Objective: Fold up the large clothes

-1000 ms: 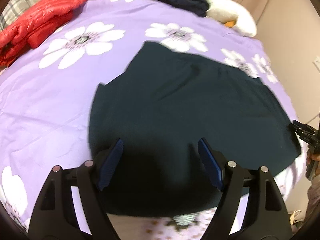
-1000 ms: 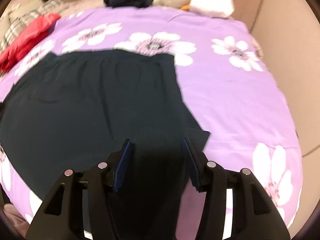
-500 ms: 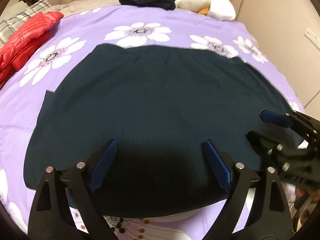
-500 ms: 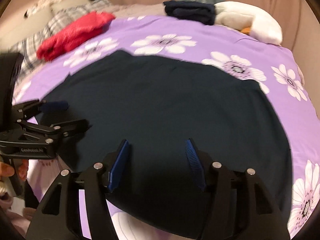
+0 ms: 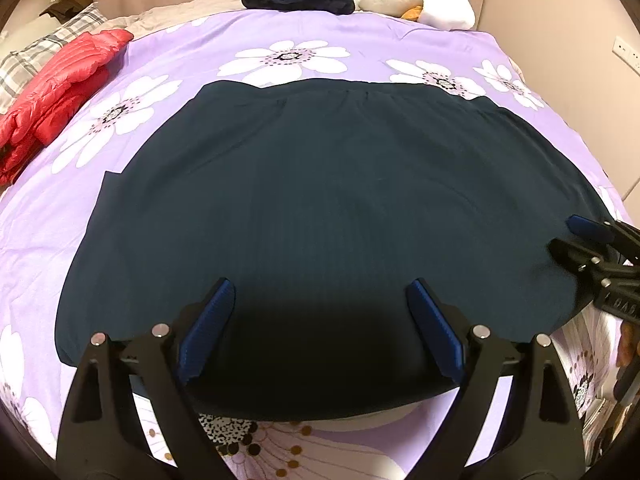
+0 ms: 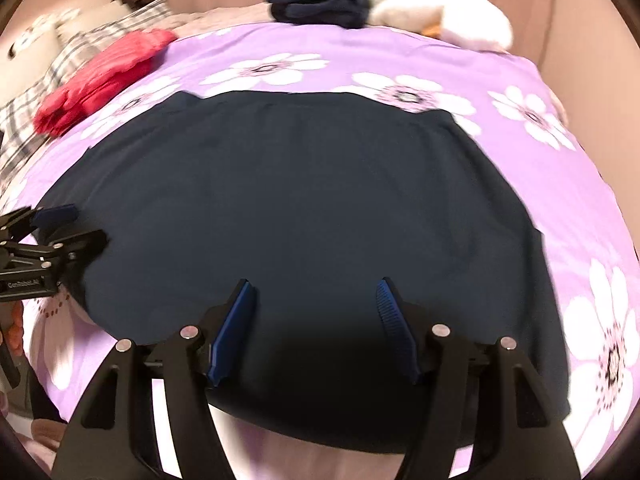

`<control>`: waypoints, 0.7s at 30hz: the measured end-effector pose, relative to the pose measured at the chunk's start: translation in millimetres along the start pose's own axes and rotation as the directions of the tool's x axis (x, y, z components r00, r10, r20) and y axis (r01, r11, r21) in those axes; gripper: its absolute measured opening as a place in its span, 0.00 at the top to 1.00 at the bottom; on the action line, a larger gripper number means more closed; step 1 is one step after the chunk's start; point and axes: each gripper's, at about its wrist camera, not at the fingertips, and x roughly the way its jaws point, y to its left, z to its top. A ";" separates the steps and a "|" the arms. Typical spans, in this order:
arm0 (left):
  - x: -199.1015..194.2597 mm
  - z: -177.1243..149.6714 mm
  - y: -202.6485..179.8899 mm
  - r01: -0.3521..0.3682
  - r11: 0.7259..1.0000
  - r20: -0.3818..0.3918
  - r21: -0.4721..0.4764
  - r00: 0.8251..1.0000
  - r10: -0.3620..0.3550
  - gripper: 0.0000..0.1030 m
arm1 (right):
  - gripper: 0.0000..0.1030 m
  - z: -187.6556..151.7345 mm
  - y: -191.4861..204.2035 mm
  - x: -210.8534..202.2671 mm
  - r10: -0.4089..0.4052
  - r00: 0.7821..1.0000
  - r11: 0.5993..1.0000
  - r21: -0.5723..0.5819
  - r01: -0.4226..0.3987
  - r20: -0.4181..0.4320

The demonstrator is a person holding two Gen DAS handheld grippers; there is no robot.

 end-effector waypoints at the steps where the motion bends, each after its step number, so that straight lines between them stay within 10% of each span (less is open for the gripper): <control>1: -0.4 -0.5 1.3 -0.001 1.000 0.001 -0.001 1.000 0.001 0.12 | 0.37 -1.9 -5.9 -2.6 -0.008 1.000 1.000 0.009 0.008 0.003; 21: -10.4 -13.6 55.0 -0.084 0.991 -0.001 -0.100 0.996 0.084 0.10 | 0.37 -27.6 -78.9 -33.0 -0.090 0.996 0.981 0.172 0.090 -0.004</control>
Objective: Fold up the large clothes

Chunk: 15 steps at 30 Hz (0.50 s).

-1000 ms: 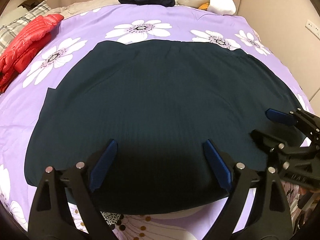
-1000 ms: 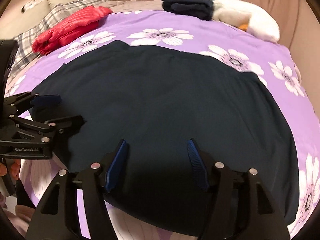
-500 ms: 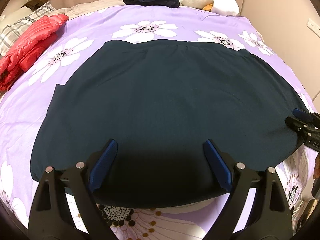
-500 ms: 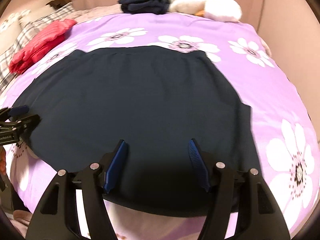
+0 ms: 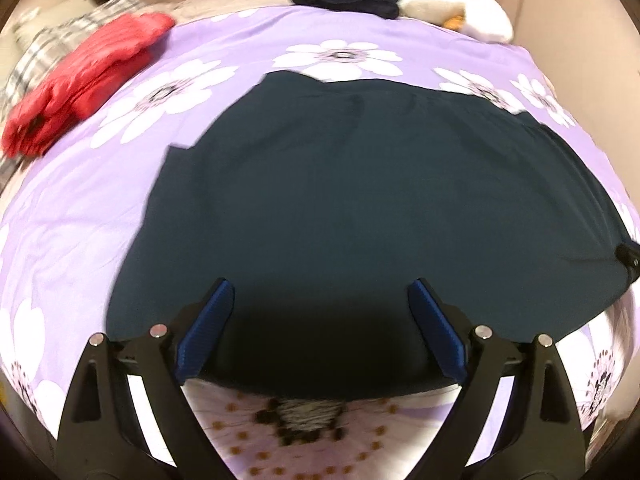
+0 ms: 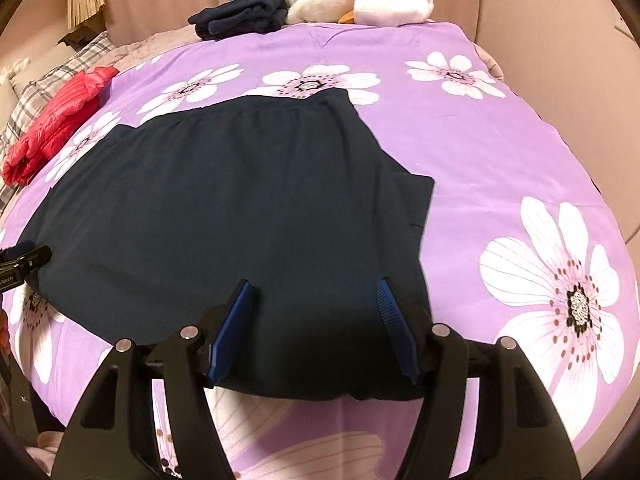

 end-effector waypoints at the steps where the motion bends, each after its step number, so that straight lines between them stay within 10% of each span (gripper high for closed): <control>1: -1.8 -0.2 7.2 -0.006 1.000 0.000 -0.016 1.000 0.006 0.09 | 0.37 1.2 0.6 -1.2 -0.007 1.000 1.000 0.000 0.007 0.001; 8: -15.9 1.4 27.4 -0.012 0.997 -0.011 -0.070 1.000 0.012 0.10 | 0.37 9.6 -4.4 -25.0 -0.073 0.996 0.997 0.022 0.072 0.046; 15: -21.6 12.9 -0.7 0.048 0.998 0.016 -0.042 0.999 -0.047 0.10 | 0.37 29.8 57.7 -24.0 0.100 0.992 0.992 -0.086 -0.093 0.079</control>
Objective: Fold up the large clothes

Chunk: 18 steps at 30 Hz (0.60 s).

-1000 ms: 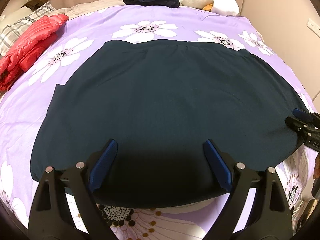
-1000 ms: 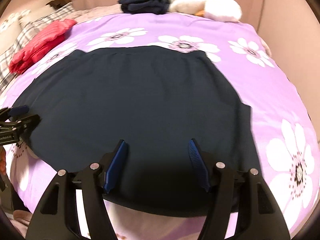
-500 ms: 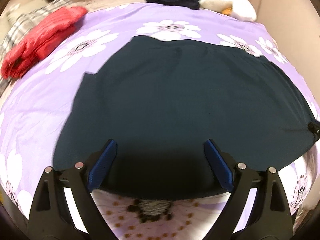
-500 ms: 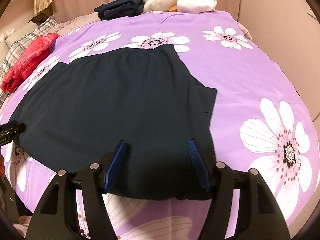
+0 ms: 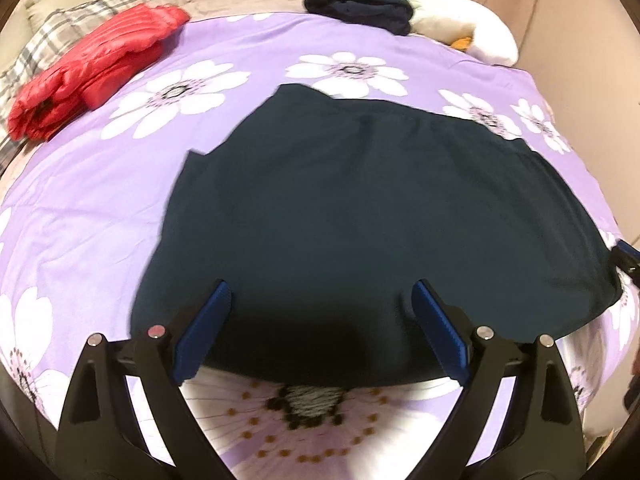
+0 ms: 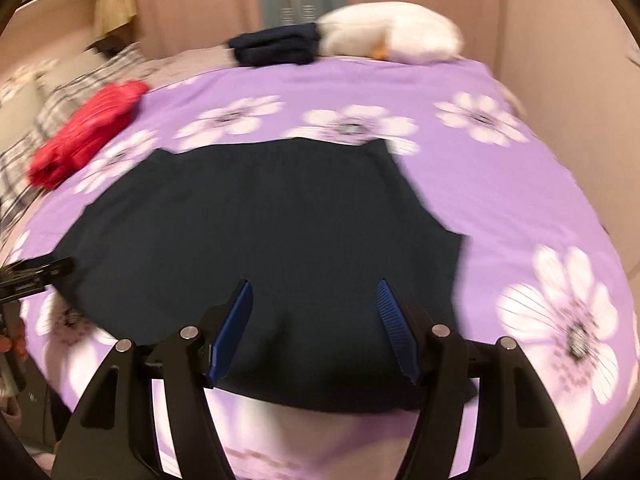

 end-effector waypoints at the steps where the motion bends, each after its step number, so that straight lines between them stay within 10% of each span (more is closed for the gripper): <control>1: 0.5 0.6 -4.5 0.002 1.000 0.002 0.005 1.000 -0.002 0.10 | 0.37 1.4 9.7 4.6 0.017 1.000 1.000 -0.015 -0.017 -0.004; 18: 32.9 -31.6 -46.5 -0.011 0.985 -0.009 0.170 1.000 0.012 0.09 | 0.33 -34.6 87.7 61.5 0.066 0.990 0.978 -0.187 -0.088 -0.125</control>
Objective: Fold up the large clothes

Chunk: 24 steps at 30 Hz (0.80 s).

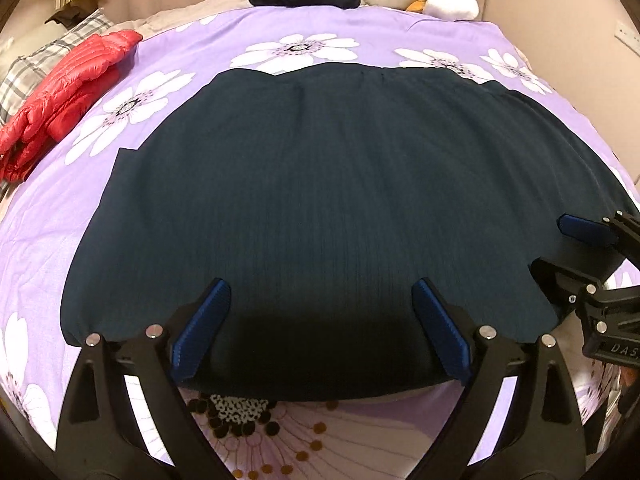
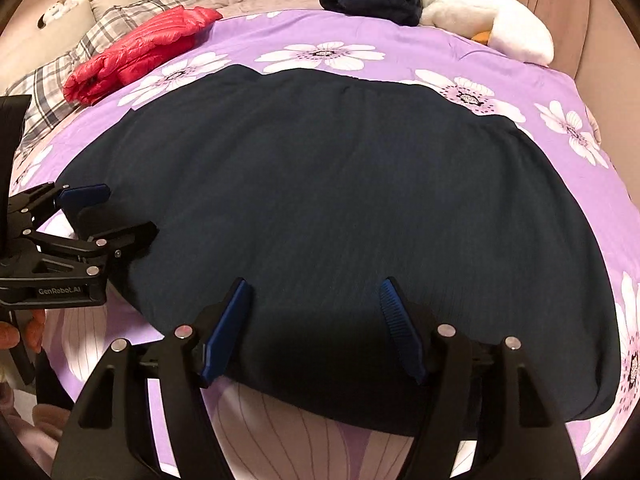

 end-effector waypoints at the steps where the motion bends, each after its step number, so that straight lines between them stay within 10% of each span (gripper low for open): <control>1: -0.3 -1.2 -0.2 0.000 1.000 0.001 0.002 1.000 0.000 0.09 | 0.33 -0.9 0.6 -1.3 -0.004 1.000 1.000 -0.003 0.004 0.000; 24: -11.1 4.0 73.7 -0.054 0.984 -0.014 -0.167 0.999 0.052 0.09 | 0.26 -12.1 -81.3 -27.0 -0.182 0.983 0.978 0.104 0.180 0.006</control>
